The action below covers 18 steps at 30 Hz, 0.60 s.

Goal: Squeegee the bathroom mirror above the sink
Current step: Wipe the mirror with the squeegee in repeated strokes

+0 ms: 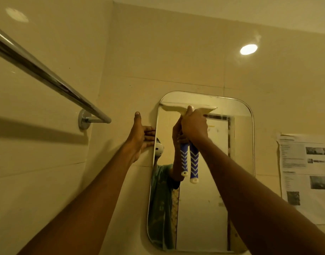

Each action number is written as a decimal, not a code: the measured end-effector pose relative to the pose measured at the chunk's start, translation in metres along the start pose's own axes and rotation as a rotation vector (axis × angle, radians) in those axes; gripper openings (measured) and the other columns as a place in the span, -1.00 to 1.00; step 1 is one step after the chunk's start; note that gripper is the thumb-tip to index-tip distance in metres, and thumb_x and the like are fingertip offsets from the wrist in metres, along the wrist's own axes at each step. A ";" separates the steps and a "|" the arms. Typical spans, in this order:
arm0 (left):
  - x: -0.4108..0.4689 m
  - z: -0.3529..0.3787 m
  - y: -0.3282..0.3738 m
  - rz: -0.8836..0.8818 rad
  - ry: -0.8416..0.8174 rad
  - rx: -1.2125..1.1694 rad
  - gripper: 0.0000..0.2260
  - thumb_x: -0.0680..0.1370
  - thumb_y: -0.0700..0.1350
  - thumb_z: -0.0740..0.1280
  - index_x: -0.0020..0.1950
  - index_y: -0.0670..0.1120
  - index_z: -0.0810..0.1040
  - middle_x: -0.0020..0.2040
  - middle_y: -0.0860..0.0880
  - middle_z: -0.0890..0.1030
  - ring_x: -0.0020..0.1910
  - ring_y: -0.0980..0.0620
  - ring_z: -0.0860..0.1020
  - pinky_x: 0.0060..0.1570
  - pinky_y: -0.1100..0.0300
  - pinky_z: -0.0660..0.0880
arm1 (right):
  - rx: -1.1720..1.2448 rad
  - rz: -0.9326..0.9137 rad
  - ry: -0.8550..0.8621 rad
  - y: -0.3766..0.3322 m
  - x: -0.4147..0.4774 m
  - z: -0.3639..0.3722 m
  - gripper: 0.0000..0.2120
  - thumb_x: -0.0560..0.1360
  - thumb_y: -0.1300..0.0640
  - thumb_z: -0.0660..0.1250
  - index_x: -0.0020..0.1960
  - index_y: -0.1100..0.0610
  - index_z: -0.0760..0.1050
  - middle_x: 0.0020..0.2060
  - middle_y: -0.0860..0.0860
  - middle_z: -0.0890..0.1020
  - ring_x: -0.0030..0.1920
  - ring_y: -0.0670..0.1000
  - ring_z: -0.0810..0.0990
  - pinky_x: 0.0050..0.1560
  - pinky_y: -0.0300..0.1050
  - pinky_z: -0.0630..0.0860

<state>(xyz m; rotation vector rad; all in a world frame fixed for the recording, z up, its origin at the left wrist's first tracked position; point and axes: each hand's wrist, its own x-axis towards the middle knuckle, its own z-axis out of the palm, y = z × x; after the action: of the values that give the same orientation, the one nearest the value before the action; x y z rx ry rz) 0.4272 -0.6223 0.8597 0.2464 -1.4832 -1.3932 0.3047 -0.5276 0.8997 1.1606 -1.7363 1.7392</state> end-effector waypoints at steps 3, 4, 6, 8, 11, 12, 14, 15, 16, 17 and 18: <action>-0.001 -0.001 0.003 -0.014 -0.010 -0.011 -0.26 0.59 0.32 -0.17 -0.09 -0.21 0.58 -0.14 -0.20 0.62 -0.11 -0.13 0.59 0.06 -0.04 0.52 | -0.018 -0.002 -0.072 0.024 -0.042 0.005 -0.63 0.67 -0.12 -0.03 0.07 0.14 0.38 -0.18 0.08 0.60 -0.22 0.05 0.63 -0.18 0.03 0.62; 0.000 -0.001 0.003 -0.020 -0.002 -0.021 -0.26 0.59 0.33 -0.16 -0.08 -0.22 0.58 -0.12 -0.21 0.61 -0.11 -0.14 0.58 0.07 -0.06 0.52 | -0.052 -0.014 -0.086 0.029 -0.054 0.005 -0.63 0.67 -0.11 -0.03 0.07 0.15 0.39 -0.19 0.07 0.59 -0.22 0.04 0.61 -0.22 -0.02 0.59; 0.000 -0.002 0.002 -0.032 0.014 -0.041 -0.25 0.58 0.34 -0.16 -0.05 -0.23 0.58 -0.09 -0.23 0.60 -0.08 -0.15 0.57 0.09 -0.08 0.51 | -0.078 -0.027 -0.094 0.031 -0.062 0.004 -0.63 0.67 -0.10 -0.03 0.06 0.17 0.40 -0.24 0.02 0.55 -0.27 -0.02 0.57 -0.32 -0.14 0.49; 0.001 -0.004 0.002 -0.051 0.010 -0.058 -0.23 0.58 0.34 -0.17 0.00 -0.25 0.58 -0.04 -0.24 0.61 -0.03 -0.17 0.58 0.09 -0.07 0.52 | -0.063 -0.030 -0.077 0.022 -0.052 0.000 -0.64 0.68 -0.08 -0.02 0.04 0.17 0.39 -0.27 0.01 0.54 -0.32 -0.05 0.55 -0.38 -0.21 0.45; 0.003 -0.007 0.001 -0.067 -0.019 -0.068 -0.18 0.57 0.36 -0.18 0.11 -0.29 0.57 0.01 -0.26 0.62 0.06 -0.20 0.59 0.15 -0.08 0.51 | -0.039 -0.036 -0.038 0.012 -0.027 -0.007 -0.59 0.67 -0.11 -0.03 0.07 0.19 0.41 -0.22 0.06 0.58 -0.25 0.00 0.60 -0.25 -0.12 0.57; 0.003 -0.008 0.001 -0.067 -0.026 -0.068 -0.18 0.57 0.36 -0.18 0.11 -0.30 0.57 0.02 -0.26 0.62 0.06 -0.20 0.59 0.16 -0.09 0.50 | -0.044 -0.040 -0.036 0.013 -0.023 -0.008 -0.59 0.67 -0.12 -0.04 0.07 0.18 0.41 -0.20 0.07 0.59 -0.23 0.02 0.61 -0.20 -0.09 0.58; 0.003 -0.008 0.002 -0.070 -0.035 -0.076 -0.18 0.56 0.37 -0.18 0.08 -0.29 0.57 0.01 -0.26 0.62 0.05 -0.20 0.59 0.13 -0.09 0.52 | -0.061 -0.044 -0.048 0.020 -0.028 -0.005 -0.58 0.67 -0.13 -0.05 0.09 0.18 0.40 -0.17 0.09 0.59 -0.18 0.06 0.63 -0.15 -0.01 0.60; 0.003 -0.008 0.003 -0.074 -0.033 -0.078 -0.18 0.56 0.37 -0.18 0.08 -0.29 0.57 0.00 -0.26 0.63 0.04 -0.20 0.60 0.10 -0.08 0.53 | -0.068 -0.043 -0.059 0.025 -0.037 -0.004 -0.58 0.67 -0.13 -0.05 0.09 0.18 0.40 -0.17 0.10 0.60 -0.18 0.08 0.63 -0.15 0.01 0.61; 0.004 -0.008 0.004 -0.077 -0.029 -0.074 -0.18 0.57 0.36 -0.17 0.09 -0.30 0.57 -0.02 -0.25 0.63 0.00 -0.19 0.60 0.06 -0.07 0.54 | -0.076 -0.044 -0.073 0.032 -0.048 -0.004 -0.59 0.67 -0.12 -0.04 0.09 0.17 0.40 -0.19 0.10 0.59 -0.20 0.07 0.62 -0.19 0.00 0.59; 0.004 -0.008 0.004 -0.078 -0.024 -0.066 -0.19 0.57 0.36 -0.16 0.10 -0.30 0.56 -0.05 -0.25 0.63 -0.04 -0.17 0.60 0.03 -0.05 0.54 | -0.080 -0.047 -0.095 0.041 -0.062 -0.003 -0.60 0.67 -0.12 -0.03 0.07 0.17 0.40 -0.22 0.07 0.58 -0.24 0.03 0.60 -0.26 -0.06 0.55; 0.004 -0.008 0.004 -0.075 -0.017 -0.059 -0.20 0.58 0.35 -0.15 0.10 -0.30 0.56 -0.07 -0.24 0.62 -0.07 -0.16 0.60 0.02 -0.05 0.54 | -0.081 -0.046 -0.122 0.050 -0.076 -0.003 -0.62 0.67 -0.10 -0.02 0.05 0.16 0.40 -0.25 0.04 0.56 -0.29 -0.01 0.58 -0.34 -0.15 0.49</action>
<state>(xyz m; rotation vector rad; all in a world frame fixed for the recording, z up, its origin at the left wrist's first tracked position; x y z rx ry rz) 0.4334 -0.6285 0.8639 0.2557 -1.4571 -1.5002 0.3075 -0.5119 0.8100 1.2847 -1.8184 1.5854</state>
